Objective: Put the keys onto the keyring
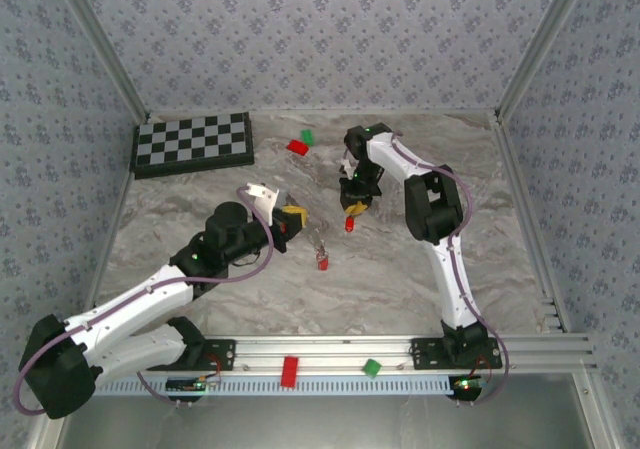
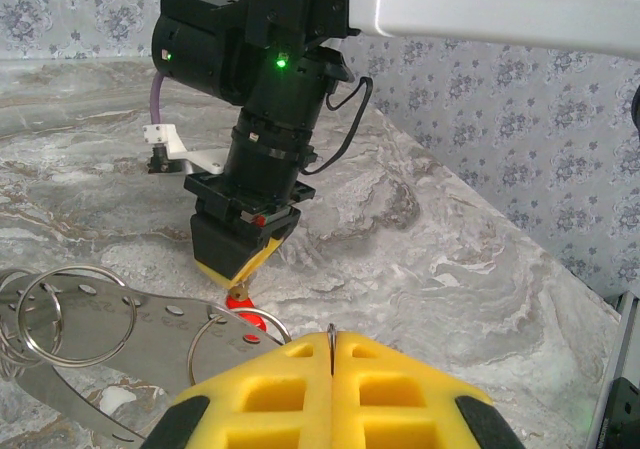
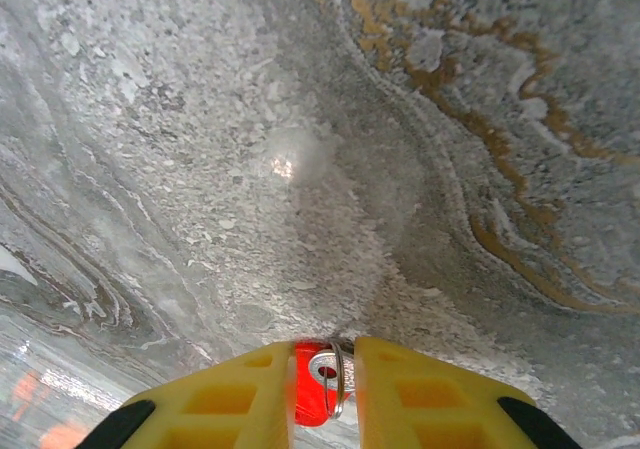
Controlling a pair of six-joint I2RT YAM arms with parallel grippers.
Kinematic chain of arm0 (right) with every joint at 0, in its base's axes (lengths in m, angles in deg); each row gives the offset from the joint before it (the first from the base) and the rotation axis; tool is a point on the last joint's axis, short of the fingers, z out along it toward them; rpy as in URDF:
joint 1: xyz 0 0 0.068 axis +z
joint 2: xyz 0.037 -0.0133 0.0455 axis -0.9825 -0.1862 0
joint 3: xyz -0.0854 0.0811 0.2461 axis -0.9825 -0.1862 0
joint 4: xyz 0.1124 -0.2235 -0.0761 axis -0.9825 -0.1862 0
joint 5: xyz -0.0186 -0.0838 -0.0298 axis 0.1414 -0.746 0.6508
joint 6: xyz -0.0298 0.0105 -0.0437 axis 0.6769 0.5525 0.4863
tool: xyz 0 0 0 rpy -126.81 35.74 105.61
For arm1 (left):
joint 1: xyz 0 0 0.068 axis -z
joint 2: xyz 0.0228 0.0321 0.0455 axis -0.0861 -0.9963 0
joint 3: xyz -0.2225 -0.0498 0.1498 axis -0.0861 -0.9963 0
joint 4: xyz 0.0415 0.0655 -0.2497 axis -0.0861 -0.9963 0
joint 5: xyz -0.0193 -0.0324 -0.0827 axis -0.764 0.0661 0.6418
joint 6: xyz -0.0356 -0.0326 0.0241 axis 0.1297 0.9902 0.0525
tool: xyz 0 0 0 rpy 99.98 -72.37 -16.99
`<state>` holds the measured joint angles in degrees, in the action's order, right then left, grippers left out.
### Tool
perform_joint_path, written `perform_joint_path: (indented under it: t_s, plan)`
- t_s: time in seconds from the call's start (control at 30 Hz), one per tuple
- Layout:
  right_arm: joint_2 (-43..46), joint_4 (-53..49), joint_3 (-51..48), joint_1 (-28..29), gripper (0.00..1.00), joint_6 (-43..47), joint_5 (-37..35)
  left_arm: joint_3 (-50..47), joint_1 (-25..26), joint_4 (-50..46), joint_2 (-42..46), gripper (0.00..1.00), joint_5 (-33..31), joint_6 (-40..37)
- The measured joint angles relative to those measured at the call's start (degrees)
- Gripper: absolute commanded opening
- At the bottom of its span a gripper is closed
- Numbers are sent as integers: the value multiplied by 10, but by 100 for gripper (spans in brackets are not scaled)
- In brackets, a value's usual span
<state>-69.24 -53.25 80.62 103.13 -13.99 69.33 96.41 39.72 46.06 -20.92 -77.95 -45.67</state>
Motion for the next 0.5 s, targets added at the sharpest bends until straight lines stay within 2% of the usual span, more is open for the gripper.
perform_joint_path:
  t_s: [0.17,0.43,0.5]
  plan:
    - [-2,-10,4,0,16,7,2,0,0,0,0,0,0,0]
    - [-8,-21,5,1,16,15,2,0,0,0,0,0,0,0]
    - [-9,-21,5,1,11,15,2,0,0,0,0,0,0,0]
